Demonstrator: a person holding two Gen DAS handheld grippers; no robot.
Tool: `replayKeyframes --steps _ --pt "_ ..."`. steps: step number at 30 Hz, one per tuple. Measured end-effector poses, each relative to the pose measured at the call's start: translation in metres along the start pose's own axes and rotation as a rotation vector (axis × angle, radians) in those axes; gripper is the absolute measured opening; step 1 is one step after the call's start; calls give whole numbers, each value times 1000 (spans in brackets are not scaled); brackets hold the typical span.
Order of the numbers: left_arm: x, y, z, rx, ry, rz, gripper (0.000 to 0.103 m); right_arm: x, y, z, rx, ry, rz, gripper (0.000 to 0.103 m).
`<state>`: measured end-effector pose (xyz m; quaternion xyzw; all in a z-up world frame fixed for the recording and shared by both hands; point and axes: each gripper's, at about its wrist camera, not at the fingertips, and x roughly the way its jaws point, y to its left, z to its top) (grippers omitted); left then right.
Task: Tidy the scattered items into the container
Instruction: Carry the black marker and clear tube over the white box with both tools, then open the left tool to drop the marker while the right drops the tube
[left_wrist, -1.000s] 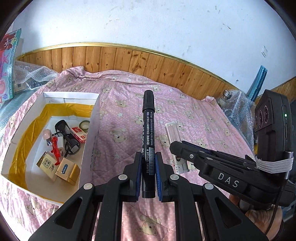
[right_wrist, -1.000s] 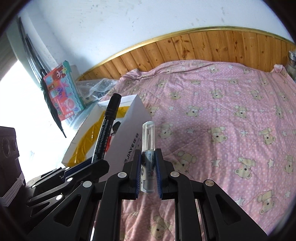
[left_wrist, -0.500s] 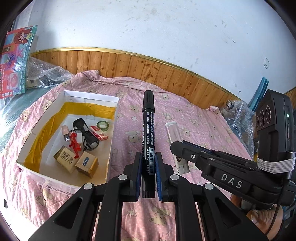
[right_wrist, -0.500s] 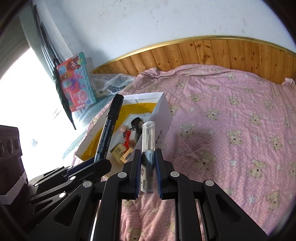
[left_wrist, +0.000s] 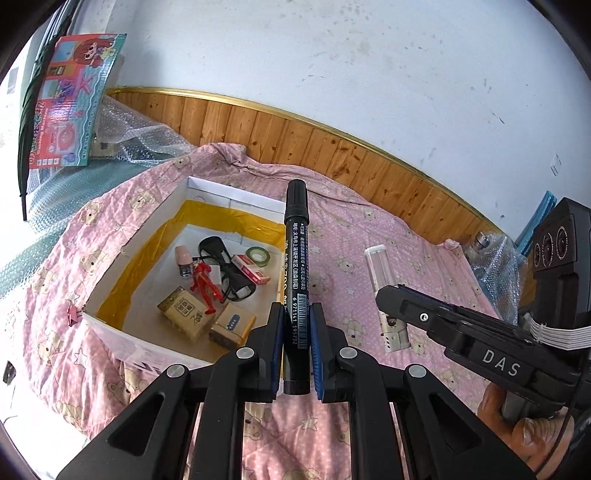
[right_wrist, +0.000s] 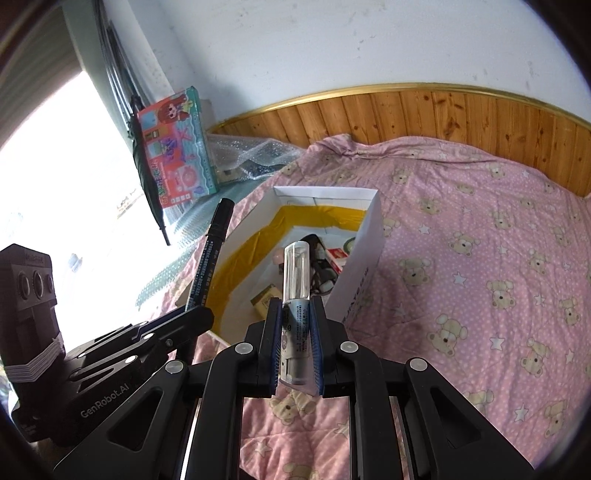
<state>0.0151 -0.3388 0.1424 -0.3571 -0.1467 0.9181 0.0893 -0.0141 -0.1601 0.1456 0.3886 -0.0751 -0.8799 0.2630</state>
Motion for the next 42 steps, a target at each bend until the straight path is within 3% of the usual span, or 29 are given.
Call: replayKeyframes --steps 13,42 --pt "0 53 17 -85 -7 50 14 28 26 21 -39 20 41 15" --pt "55 74 29 -125 99 63 14 102 31 46 -38 118 76 15"
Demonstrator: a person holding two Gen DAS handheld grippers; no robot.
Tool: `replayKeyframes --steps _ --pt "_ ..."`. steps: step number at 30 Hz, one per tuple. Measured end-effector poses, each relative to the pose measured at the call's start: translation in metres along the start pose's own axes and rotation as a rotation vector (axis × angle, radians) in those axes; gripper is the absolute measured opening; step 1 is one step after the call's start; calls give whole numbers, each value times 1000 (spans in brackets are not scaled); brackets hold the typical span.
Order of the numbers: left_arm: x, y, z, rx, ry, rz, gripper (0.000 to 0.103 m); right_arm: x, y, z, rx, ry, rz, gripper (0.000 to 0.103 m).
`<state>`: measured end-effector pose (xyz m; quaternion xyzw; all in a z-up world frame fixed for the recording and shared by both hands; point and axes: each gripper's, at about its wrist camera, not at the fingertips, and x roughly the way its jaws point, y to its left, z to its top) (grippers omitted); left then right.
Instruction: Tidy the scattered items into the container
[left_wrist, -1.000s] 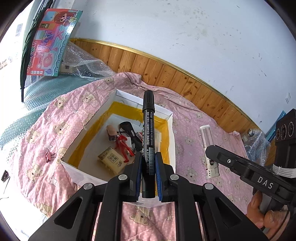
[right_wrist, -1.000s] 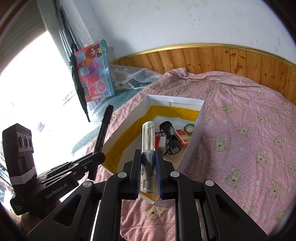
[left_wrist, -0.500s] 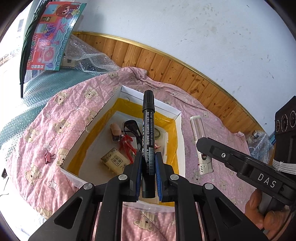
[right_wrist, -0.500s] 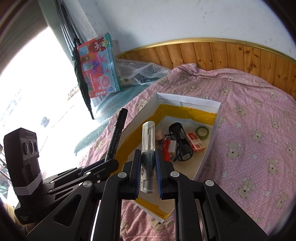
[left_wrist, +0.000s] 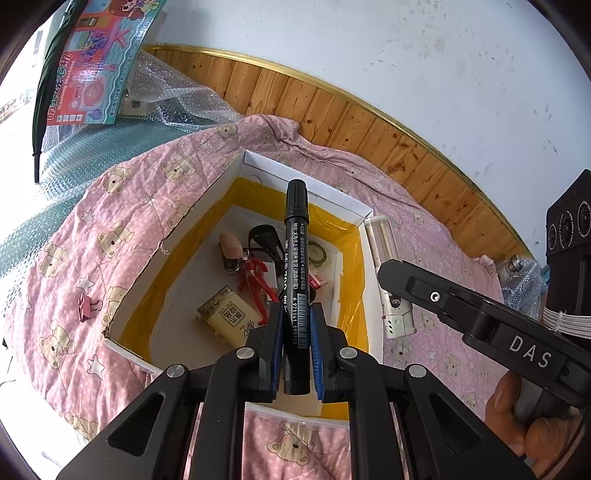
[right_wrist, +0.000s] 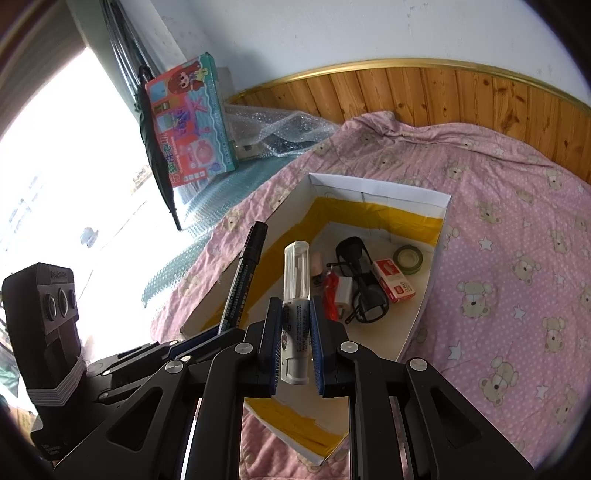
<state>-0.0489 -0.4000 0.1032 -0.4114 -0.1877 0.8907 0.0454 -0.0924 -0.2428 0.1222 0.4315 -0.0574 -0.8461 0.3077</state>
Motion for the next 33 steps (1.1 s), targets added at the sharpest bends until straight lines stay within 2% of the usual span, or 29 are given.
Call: replayKeyframes --steps 8,11,12,14,15,24,33 --pt "8 2 2 -6 18 -2 14 10 -3 6 5 7 -11 15" --pt "18 4 1 -3 61 -15 15 15 -9 8 19 4 -38 20" --pt "22 7 0 -10 80 -7 17 17 -13 8 29 12 -43 25" --pt "24 16 0 -43 91 9 37 19 -18 8 38 20 -50 38" --pt "22 22 0 -59 81 9 39 19 -20 7 37 22 -53 41" --pt "-2 47 17 -98 21 32 39 17 -15 9 14 40 -48 41" --pt "2 30 10 -60 51 9 39 17 -6 7 -52 98 -109 41"
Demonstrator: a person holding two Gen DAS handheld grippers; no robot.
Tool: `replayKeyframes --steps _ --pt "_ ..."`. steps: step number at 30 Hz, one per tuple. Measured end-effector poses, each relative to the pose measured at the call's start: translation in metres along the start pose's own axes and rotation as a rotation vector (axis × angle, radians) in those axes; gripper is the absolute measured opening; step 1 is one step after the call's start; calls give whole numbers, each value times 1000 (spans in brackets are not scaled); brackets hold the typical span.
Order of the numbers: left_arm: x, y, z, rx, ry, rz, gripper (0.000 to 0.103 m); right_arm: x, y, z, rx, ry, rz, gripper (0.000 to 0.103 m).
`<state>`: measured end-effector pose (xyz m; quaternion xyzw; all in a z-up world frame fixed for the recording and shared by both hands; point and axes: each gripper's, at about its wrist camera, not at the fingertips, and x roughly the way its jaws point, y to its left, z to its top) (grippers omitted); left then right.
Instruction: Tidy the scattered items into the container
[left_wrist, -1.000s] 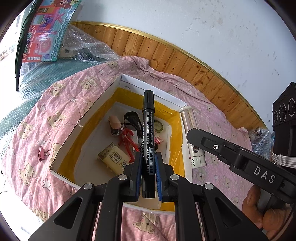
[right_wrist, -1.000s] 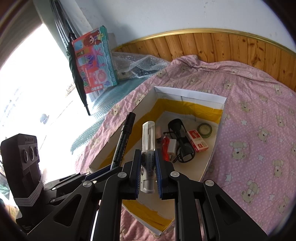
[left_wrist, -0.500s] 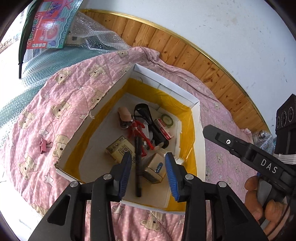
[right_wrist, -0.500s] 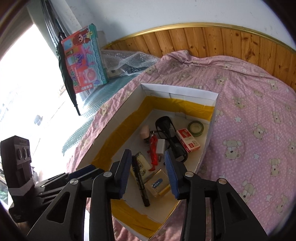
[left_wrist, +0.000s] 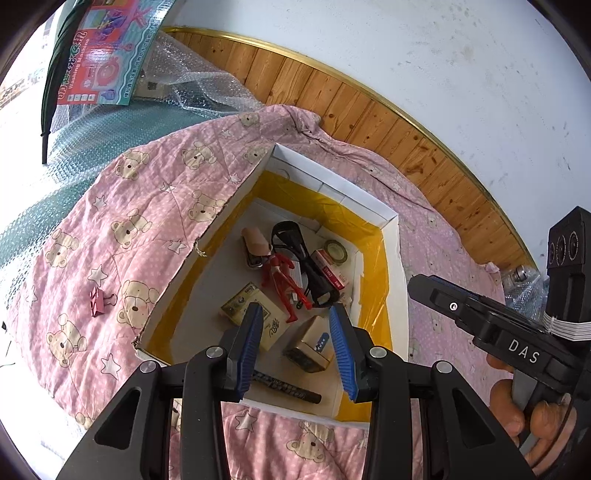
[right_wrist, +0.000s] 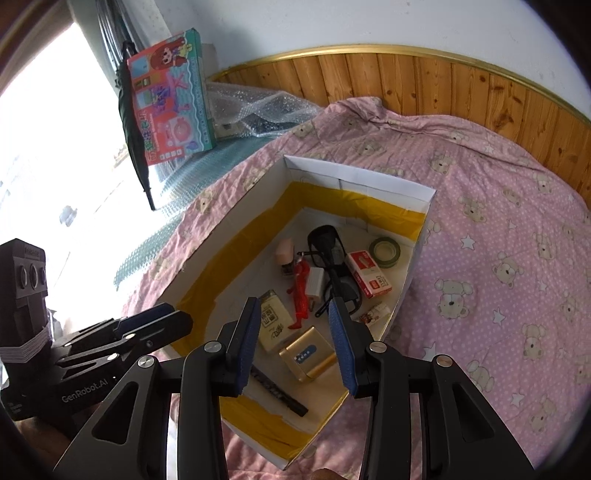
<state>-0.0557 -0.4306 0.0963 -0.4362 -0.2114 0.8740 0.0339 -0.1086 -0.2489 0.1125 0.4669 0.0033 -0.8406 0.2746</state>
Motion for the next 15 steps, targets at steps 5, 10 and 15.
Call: replayKeyframes --steps 5,10,15 --pt "1 -5 -5 11 15 -1 39 -1 8 -6 -68 45 -21 41" --pt "2 -8 -10 30 43 11 43 3 11 -12 -124 117 -8 41" --pt "3 -15 -9 81 78 27 50 4 11 -11 -182 186 3 41"
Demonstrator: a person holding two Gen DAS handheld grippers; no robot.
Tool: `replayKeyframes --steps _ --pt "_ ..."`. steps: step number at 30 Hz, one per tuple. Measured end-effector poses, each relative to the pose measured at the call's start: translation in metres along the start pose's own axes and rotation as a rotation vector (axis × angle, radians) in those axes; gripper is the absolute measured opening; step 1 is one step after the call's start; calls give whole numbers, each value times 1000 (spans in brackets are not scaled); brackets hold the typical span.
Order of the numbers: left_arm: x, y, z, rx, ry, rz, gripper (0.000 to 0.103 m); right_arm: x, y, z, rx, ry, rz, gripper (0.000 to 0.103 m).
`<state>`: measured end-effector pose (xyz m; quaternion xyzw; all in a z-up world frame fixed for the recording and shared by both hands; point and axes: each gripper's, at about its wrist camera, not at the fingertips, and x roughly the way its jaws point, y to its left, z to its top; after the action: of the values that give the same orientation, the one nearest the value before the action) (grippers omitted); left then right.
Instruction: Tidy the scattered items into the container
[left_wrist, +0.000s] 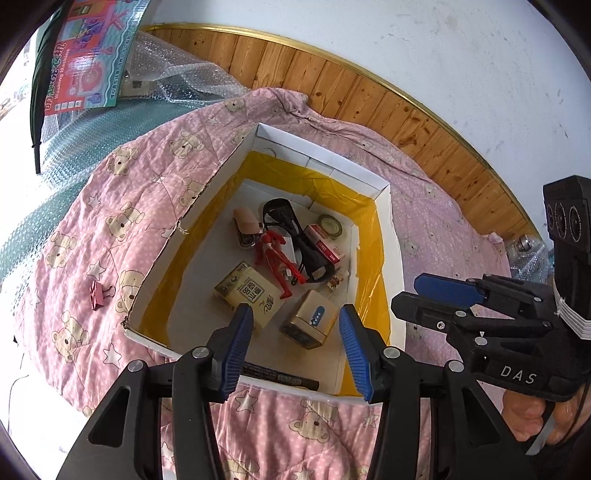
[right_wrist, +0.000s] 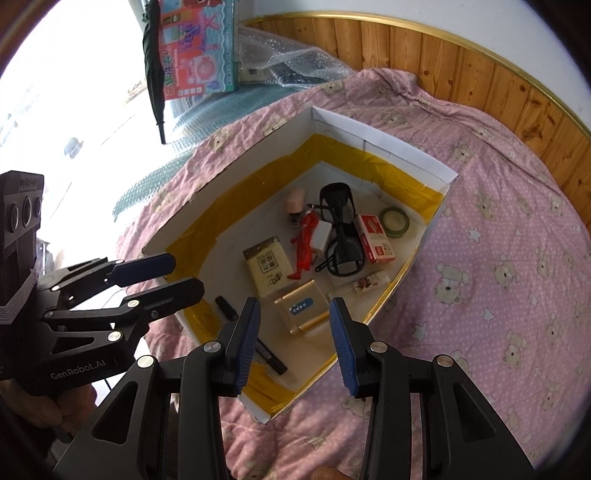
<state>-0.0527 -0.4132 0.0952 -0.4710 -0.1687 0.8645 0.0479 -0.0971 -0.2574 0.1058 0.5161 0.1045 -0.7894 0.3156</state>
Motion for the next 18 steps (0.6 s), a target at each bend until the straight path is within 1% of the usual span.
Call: replayKeyframes --steps 6,10,13,18 --pt "2 -5 4 36 58 -17 50 2 2 4 -83 62 -41 41" --pt "7 -12 6 64 122 -38 50 9 4 5 -124 122 -58 42" --pt "9 -20 6 104 165 -38 50 14 5 6 -141 159 -45 42" --pt "13 -32 7 157 237 -36 50 19 3 7 -135 216 -1 42"
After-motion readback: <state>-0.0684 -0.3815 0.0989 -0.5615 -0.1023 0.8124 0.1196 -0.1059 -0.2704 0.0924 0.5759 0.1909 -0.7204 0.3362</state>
